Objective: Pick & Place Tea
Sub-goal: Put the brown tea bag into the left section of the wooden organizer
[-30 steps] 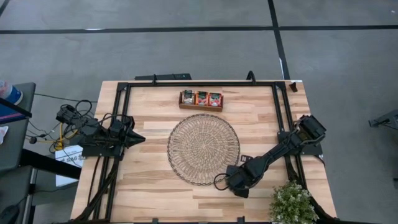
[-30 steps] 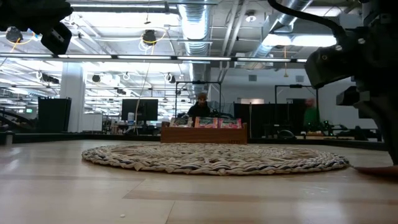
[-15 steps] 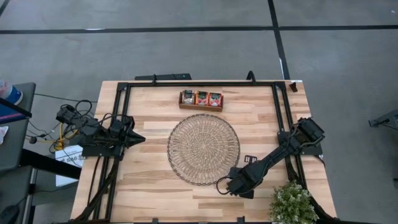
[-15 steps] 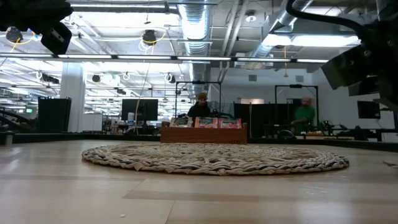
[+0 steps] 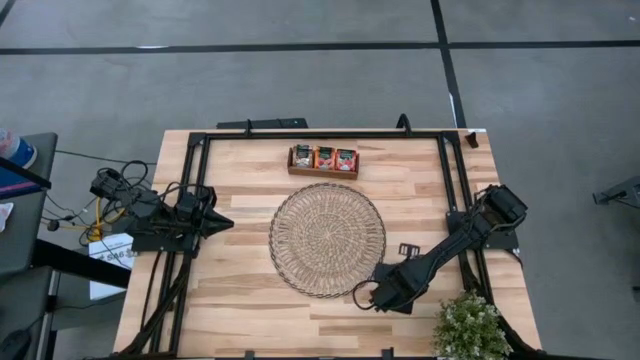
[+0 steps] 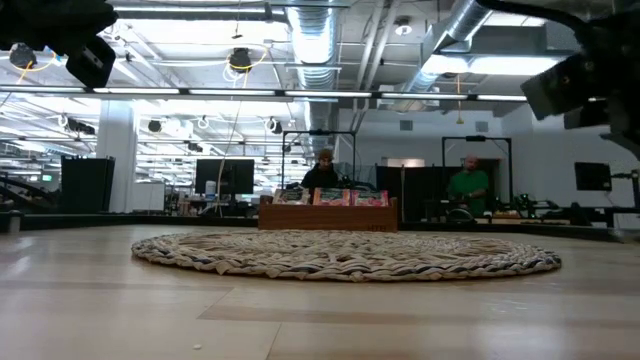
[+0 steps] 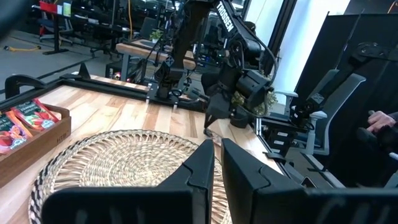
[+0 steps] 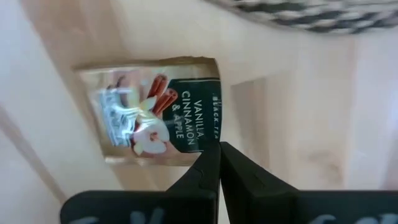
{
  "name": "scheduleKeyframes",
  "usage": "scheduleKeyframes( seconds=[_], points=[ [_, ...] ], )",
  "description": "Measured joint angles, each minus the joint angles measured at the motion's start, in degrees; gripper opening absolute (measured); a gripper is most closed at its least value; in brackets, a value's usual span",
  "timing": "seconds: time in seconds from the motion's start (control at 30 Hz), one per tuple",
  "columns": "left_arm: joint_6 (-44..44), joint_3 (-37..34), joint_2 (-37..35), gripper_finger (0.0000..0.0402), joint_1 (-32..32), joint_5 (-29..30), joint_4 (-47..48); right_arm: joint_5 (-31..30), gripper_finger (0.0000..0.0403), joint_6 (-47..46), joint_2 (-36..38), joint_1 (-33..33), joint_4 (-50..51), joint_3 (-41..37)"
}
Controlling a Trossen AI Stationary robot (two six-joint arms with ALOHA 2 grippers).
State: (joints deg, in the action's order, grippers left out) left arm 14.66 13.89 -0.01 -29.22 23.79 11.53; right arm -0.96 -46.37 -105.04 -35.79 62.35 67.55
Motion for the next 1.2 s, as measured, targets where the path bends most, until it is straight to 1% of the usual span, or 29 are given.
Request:
scheduleKeyframes(
  seconds=[0.23, 0.4, 0.63, 0.87, 1.03, 1.2],
  points=[
    [0.0, 0.0, 0.0, 0.0021, 0.0, 0.0, 0.0, -3.8, 0.0000, -3.1, 4.9, 0.0, 2.4, 0.0],
    [0.0, 0.0, 0.0, 0.0021, 0.0, 0.0, 0.0, -5.2, 0.0000, -3.3, 8.7, 0.4, 5.4, 0.0],
    [0.0, 0.0, 0.0, 0.0021, 0.0, 0.0, 0.0, -6.9, 0.0000, -2.4, 13.3, 2.5, 9.5, 0.0],
    [0.0, 0.0, 0.0, 0.0021, 0.0, 0.0, 0.0, -8.5, 0.0000, 2.1, 17.0, 7.0, 9.5, 1.2],
    [0.0, 0.0, 0.0, 0.0021, 0.0, 0.0, 0.0, -11.2, 0.0000, 8.9, 17.4, 11.6, 9.8, 5.0],
    [0.0, 0.0, 0.0, 0.0021, 0.0, 0.0, 0.0, -11.2, 0.0000, 12.5, 17.3, 15.2, 10.8, 5.5]
  ],
)
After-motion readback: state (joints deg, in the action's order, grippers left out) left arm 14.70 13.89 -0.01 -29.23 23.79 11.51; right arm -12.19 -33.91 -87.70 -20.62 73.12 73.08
